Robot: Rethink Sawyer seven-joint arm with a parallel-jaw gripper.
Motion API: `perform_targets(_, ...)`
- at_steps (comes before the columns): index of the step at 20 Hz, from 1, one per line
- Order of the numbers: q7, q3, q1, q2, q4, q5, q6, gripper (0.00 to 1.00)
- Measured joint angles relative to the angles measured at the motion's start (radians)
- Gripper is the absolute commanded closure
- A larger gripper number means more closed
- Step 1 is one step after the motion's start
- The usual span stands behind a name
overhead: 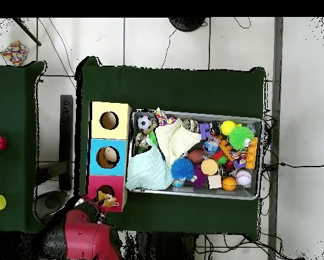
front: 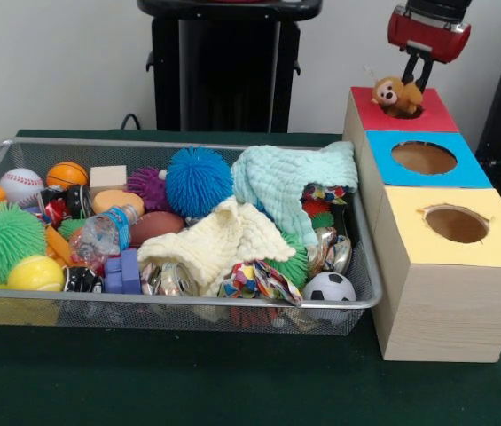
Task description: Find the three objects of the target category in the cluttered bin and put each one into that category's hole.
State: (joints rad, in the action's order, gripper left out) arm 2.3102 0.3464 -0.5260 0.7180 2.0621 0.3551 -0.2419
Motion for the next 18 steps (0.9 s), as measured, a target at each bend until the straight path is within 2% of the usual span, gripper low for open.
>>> perform_targets(4, 0.000, 0.006, -0.008, -0.005, -0.003, 0.003, 0.000, 1.00)
perform_targets(5, 0.000, 0.008, -0.012, -0.006, -0.005, 0.003, 0.000, 0.00)
perform_targets(18, 0.000, 0.017, -0.027, -0.020, -0.010, 0.029, -0.001, 0.00)
